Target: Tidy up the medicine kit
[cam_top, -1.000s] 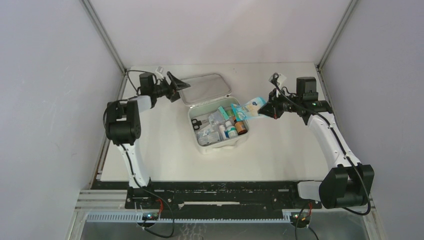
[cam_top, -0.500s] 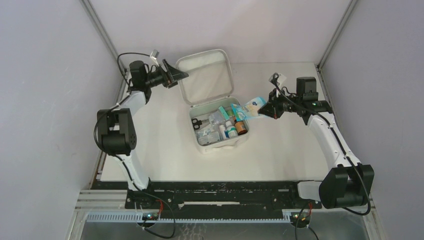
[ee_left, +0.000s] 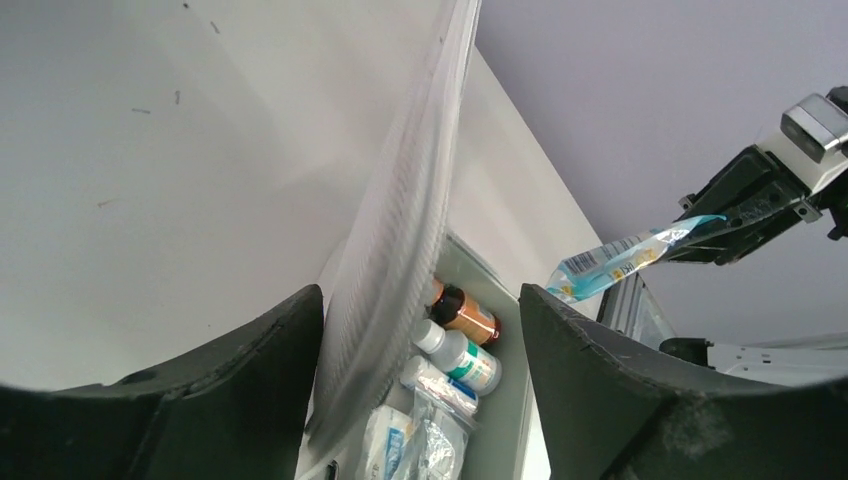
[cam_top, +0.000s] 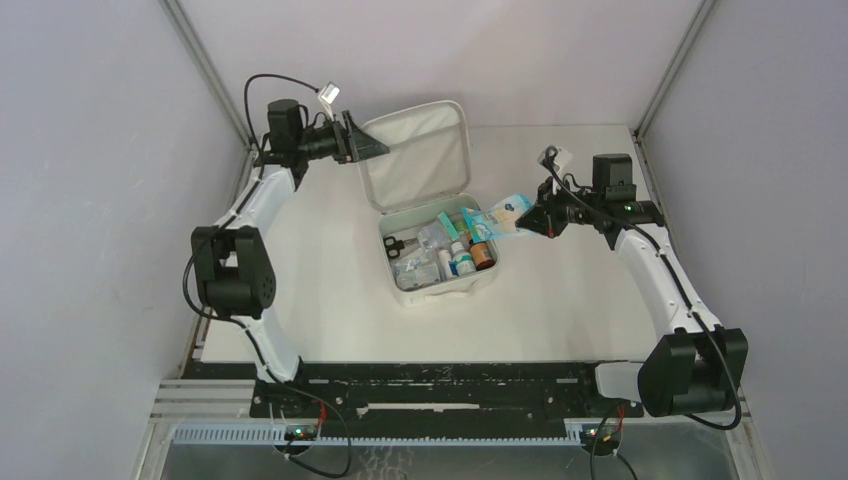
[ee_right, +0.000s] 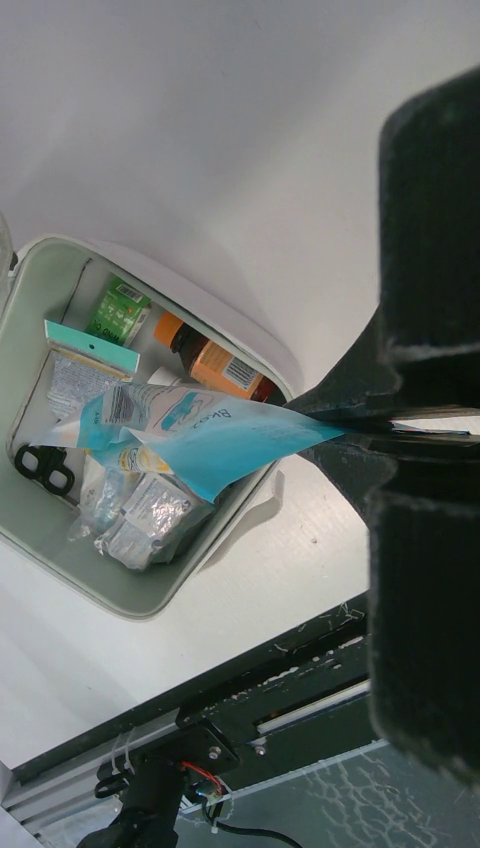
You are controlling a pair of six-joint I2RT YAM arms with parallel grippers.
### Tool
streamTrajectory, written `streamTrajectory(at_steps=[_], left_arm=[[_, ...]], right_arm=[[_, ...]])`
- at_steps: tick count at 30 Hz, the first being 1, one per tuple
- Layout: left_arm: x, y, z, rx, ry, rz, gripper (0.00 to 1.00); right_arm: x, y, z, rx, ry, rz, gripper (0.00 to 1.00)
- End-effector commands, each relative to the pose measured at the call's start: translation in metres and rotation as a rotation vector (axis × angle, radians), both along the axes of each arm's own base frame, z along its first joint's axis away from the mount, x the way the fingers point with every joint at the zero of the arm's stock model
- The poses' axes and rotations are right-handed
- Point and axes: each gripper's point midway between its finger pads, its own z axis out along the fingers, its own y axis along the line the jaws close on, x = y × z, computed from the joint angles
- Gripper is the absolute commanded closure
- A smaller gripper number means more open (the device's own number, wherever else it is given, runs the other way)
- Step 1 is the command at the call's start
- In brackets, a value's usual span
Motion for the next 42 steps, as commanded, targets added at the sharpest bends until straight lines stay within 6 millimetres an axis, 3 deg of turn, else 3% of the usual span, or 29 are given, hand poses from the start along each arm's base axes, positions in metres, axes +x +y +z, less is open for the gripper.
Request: streamTrajectory(at_steps=[1, 7, 23, 28, 36, 42], left_arm=[[-0.019, -0.009, 0.056, 0.047, -0.18, -0.052, 0.25], [-0.032, -0.021, 0.062, 0.115, -0.229, -0.081, 0.27], [-0.075, -0.041, 0.065, 0.227, -0.327, -0.161, 0.54], [-0.086, -0.044, 0.057, 0.286, -0.347, -0.18, 0.69], [-0.114, -0.052, 0.043, 0.396, -0.391, -0.24, 0.89], [-0.134, -0.058, 0.042, 0.412, -0.402, -0.284, 1.0]], right_arm=[[0.004, 0.0, 0.007, 0.003, -0.046, 0.013, 1.0], [0.003, 0.0, 0.006, 0.004, -0.044, 0.016, 1.0], [0.003, 0.0, 0.007, 0.005, -0.044, 0.018, 1.0], [0.002, 0.001, 0.01, 0.009, -0.056, 0.024, 1.0], [-0.003, 0.006, 0.034, -0.015, -0.137, 0.089, 1.0], [-0.004, 0.025, 0.056, -0.149, -0.302, 0.185, 1.0]])
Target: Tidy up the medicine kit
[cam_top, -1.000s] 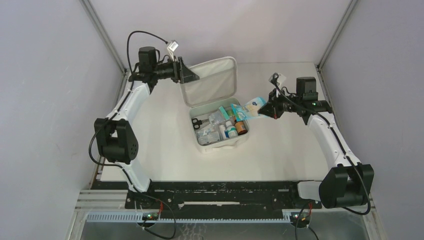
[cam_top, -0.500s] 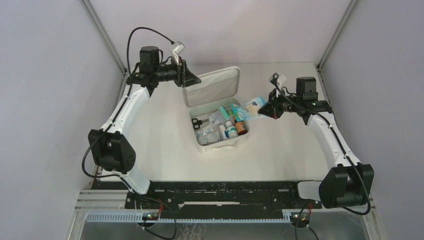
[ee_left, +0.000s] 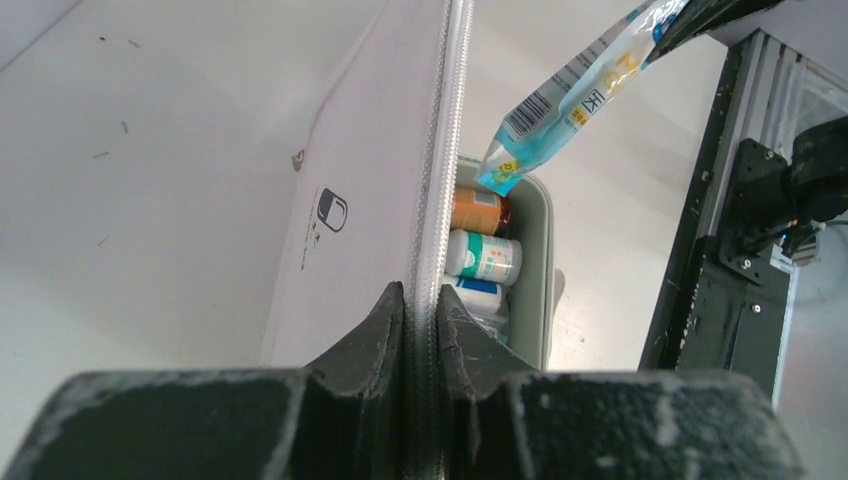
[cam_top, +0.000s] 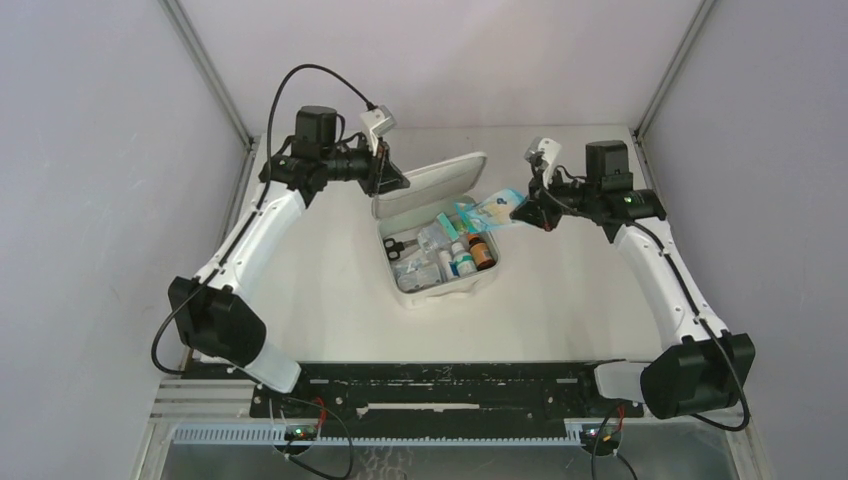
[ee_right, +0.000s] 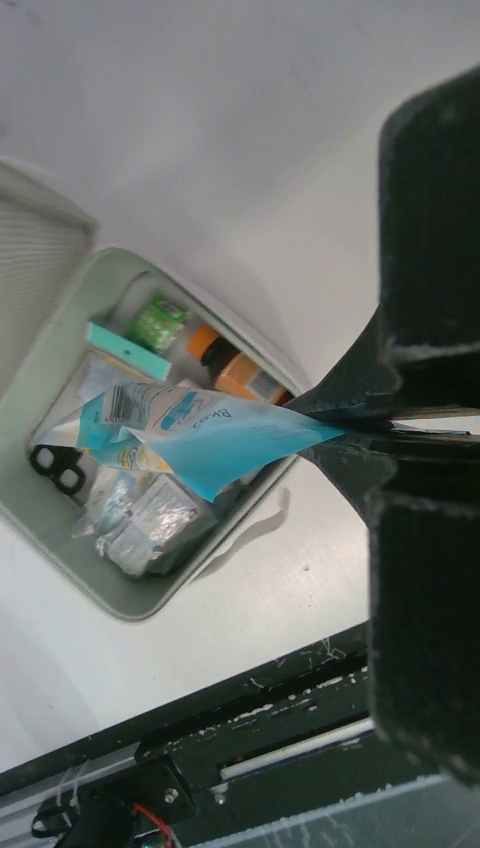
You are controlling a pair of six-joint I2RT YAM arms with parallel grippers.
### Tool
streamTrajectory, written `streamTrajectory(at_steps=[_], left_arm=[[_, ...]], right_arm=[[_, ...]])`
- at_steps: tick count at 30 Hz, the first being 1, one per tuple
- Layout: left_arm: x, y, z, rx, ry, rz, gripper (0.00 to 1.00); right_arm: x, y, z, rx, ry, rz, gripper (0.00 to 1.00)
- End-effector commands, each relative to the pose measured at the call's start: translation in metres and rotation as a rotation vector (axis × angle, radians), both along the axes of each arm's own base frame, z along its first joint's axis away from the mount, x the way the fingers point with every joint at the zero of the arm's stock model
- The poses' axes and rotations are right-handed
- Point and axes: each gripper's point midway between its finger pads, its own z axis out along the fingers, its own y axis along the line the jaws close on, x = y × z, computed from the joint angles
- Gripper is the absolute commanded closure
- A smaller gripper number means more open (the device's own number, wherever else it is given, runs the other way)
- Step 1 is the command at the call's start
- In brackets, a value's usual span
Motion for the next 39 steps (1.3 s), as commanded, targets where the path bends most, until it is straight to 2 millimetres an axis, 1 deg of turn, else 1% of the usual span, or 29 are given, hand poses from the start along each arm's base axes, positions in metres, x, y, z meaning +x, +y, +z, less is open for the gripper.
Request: streamTrajectory(at_steps=[1, 4, 6, 12, 16, 21, 25, 30, 39], left_arm=[[-0.026, 0.003, 0.008, 0.029, -0.029, -0.032, 1.0], [-0.034, 0.001, 0.01, 0.033, -0.017, -0.043, 1.0], [-0.037, 0.001, 0.013, 0.027, -0.004, -0.042, 1.0], [-0.047, -0.001, 0.016, 0.005, 0.047, -0.044, 1.0], [-0.046, 0.0, 0.013, 0.012, 0.058, -0.03, 1.0], [-0.046, -0.002, 0.014, 0.004, 0.069, -0.034, 1.0], [-0.046, -0.004, 0.017, -0.008, 0.077, -0.043, 1.0], [-0.046, -0.007, 0.018, -0.021, 0.093, -0.052, 1.0], [-0.047, -0.008, 0.017, -0.026, 0.104, -0.057, 1.0]], right_arm=[[0.0, 0.019, 0.04, -0.096, -0.231, 0.105, 1.0], [0.001, 0.029, 0.057, -0.156, -0.345, 0.146, 1.0], [-0.002, 0.038, 0.067, -0.197, -0.42, 0.182, 1.0], [-0.008, 0.051, 0.096, -0.326, -0.667, 0.27, 1.0], [-0.013, 0.056, 0.112, -0.411, -0.718, 0.323, 1.0], [-0.011, 0.058, 0.124, -0.527, -0.796, 0.35, 1.0], [-0.007, 0.059, 0.123, -0.634, -0.837, 0.387, 1.0], [0.0, 0.065, 0.118, -0.722, -0.854, 0.422, 1.0], [0.015, 0.081, 0.105, -0.807, -0.858, 0.416, 1.0]])
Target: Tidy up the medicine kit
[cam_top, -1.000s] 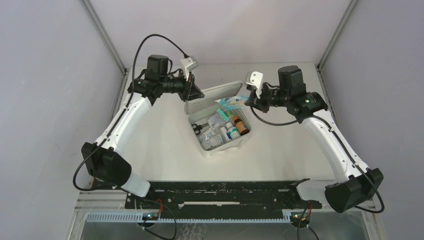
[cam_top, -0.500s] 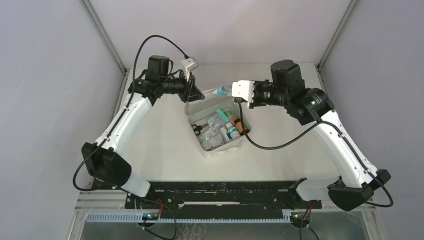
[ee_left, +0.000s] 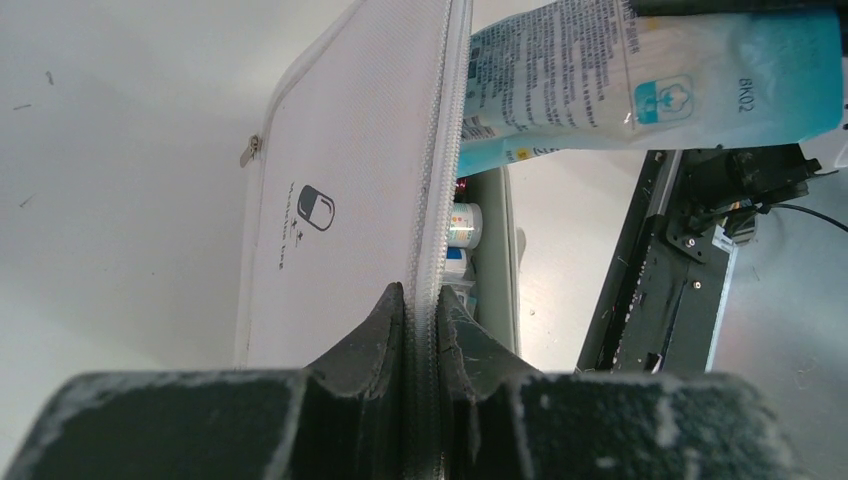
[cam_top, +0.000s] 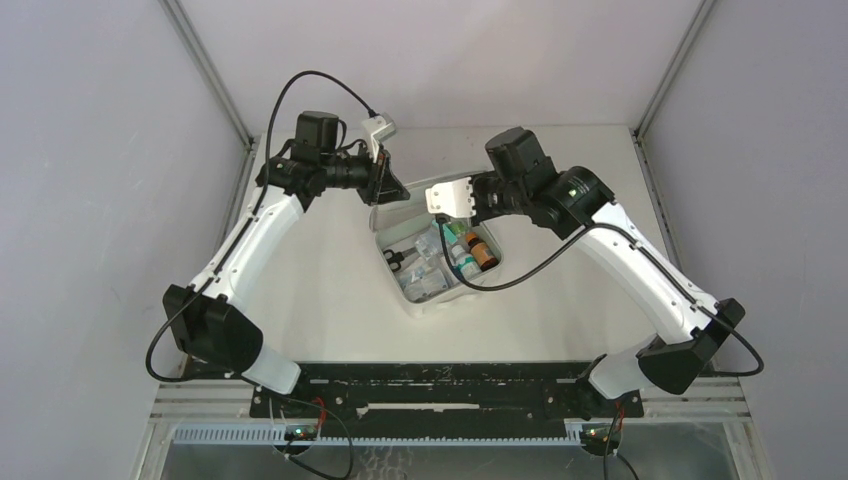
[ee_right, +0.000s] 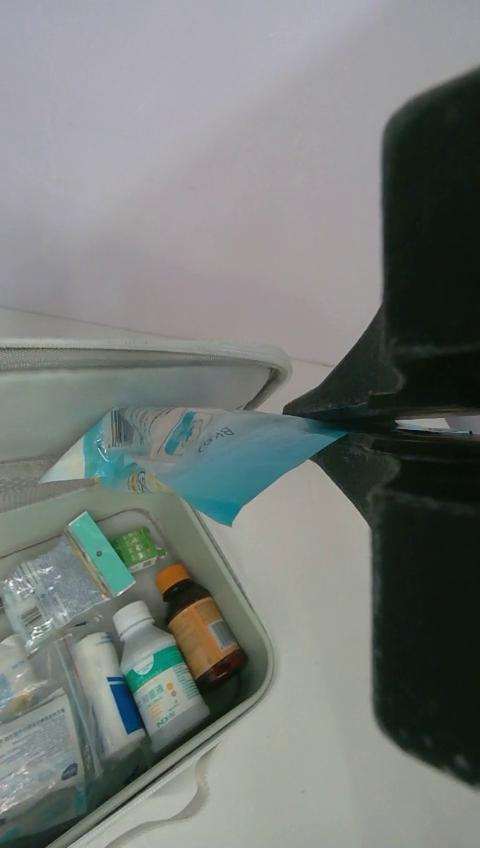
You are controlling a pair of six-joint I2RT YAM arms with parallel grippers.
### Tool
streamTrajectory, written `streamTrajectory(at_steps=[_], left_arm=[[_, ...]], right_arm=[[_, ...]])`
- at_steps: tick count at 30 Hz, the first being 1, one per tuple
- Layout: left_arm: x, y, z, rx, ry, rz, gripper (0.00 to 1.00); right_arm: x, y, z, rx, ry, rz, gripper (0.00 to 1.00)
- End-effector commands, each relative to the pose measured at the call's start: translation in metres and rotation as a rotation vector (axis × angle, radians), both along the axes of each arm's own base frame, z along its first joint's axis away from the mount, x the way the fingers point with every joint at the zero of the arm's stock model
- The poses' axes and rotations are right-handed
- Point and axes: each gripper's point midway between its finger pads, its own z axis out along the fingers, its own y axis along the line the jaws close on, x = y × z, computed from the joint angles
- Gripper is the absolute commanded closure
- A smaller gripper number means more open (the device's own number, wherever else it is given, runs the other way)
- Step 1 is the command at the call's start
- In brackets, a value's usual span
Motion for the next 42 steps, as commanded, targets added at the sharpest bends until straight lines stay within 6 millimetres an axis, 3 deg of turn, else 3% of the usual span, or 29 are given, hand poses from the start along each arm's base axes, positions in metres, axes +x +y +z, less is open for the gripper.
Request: streamTrajectory(at_steps=[1, 18, 35, 38, 42], left_arm=[[-0.013, -0.005, 0.019, -0.05, 0.014, -0.032, 1.0], [-0.014, -0.006, 0.017, -0.058, 0.014, -0.031, 1.0], [-0.017, -0.008, 0.019, -0.08, 0.024, -0.04, 1.0], [-0.018, -0.008, 0.021, -0.084, 0.021, -0.042, 1.0], [-0.018, -0.007, 0.02, -0.084, 0.02, -0.034, 1.0]], right_arm=[[0.01, 0.002, 0.025, 0.007, -0.098, -0.028, 1.0], [0.011, 0.007, 0.044, 0.154, -0.025, -0.135, 1.0], [0.028, 0.029, 0.005, 0.167, 0.076, -0.168, 1.0], [0.031, 0.033, 0.003, 0.179, 0.072, -0.176, 1.0], [0.035, 0.029, 0.018, 0.247, 0.074, -0.226, 1.0]])
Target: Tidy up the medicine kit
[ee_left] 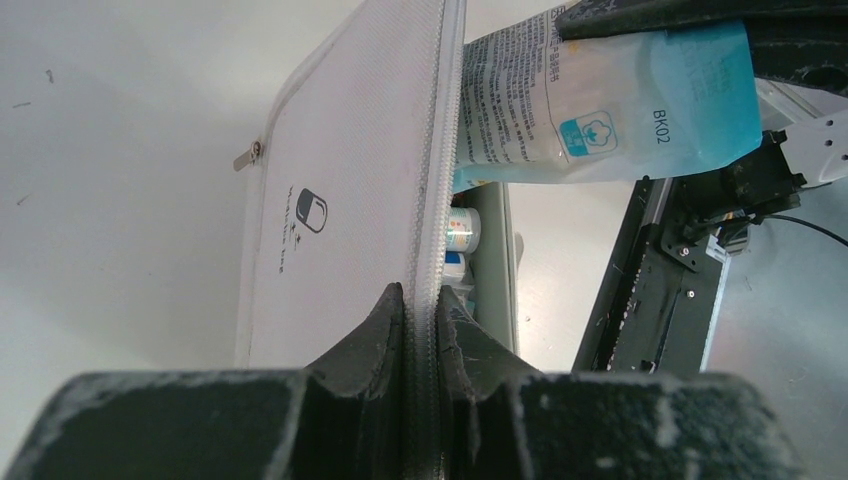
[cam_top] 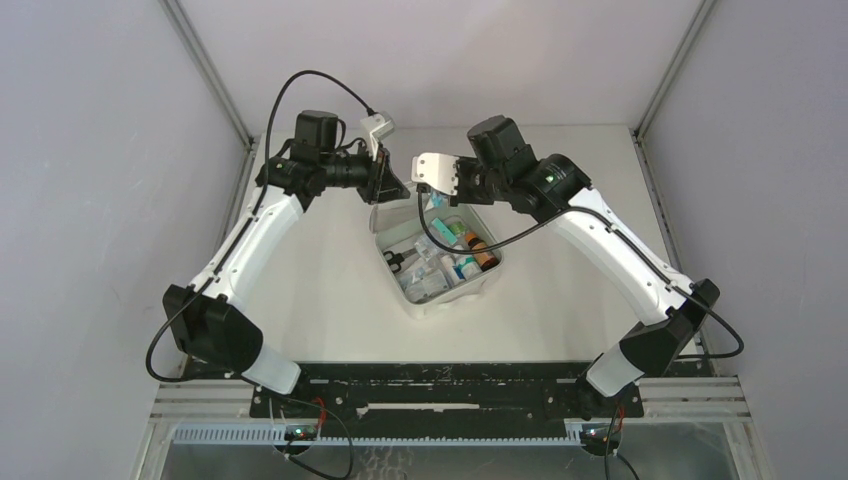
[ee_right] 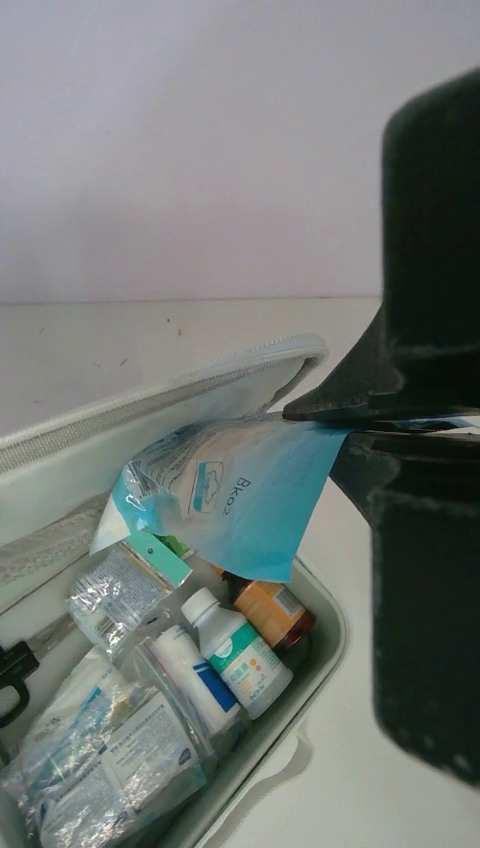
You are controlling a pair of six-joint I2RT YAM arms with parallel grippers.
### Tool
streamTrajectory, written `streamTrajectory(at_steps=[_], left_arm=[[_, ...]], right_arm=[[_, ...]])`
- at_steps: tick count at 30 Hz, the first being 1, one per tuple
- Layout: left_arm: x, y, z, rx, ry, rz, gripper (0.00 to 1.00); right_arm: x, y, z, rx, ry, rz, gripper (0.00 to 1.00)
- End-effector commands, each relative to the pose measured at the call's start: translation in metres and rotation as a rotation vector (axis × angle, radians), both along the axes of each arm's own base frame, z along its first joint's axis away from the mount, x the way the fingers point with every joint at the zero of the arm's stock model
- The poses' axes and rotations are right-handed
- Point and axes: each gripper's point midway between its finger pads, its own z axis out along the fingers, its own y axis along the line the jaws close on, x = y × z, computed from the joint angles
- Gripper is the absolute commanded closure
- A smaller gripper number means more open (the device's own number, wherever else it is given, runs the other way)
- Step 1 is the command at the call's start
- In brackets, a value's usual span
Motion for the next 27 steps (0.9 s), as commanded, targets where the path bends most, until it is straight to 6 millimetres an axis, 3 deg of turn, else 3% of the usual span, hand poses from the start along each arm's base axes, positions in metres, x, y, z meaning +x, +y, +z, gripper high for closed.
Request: streamTrajectory(at_steps=[1, 7, 15, 22, 27], left_arm=[[-0.019, -0.007, 0.018, -0.072, 0.004, -0.044, 1.0], [-0.016, -0.007, 0.017, -0.074, 0.003, -0.034, 1.0], [-0.014, -0.007, 0.016, -0.075, 0.012, -0.028, 1.0], [-0.013, -0.007, 0.017, -0.079, 0.012, -0.016, 1.0], [-0.011, -0.007, 0.018, -0.08, 0.017, -0.002, 1.0]], right_arm=[[0.01, 0.008, 0.029, 0.149, -0.025, -0.061, 1.0], [0.004, -0.003, 0.048, 0.289, 0.06, -0.123, 1.0], [0.003, -0.002, 0.041, 0.358, 0.122, -0.217, 1.0], [0.006, -0.019, 0.048, 0.428, 0.129, -0.342, 1.0], [0.005, -0.019, 0.043, 0.448, 0.141, -0.387, 1.0]])
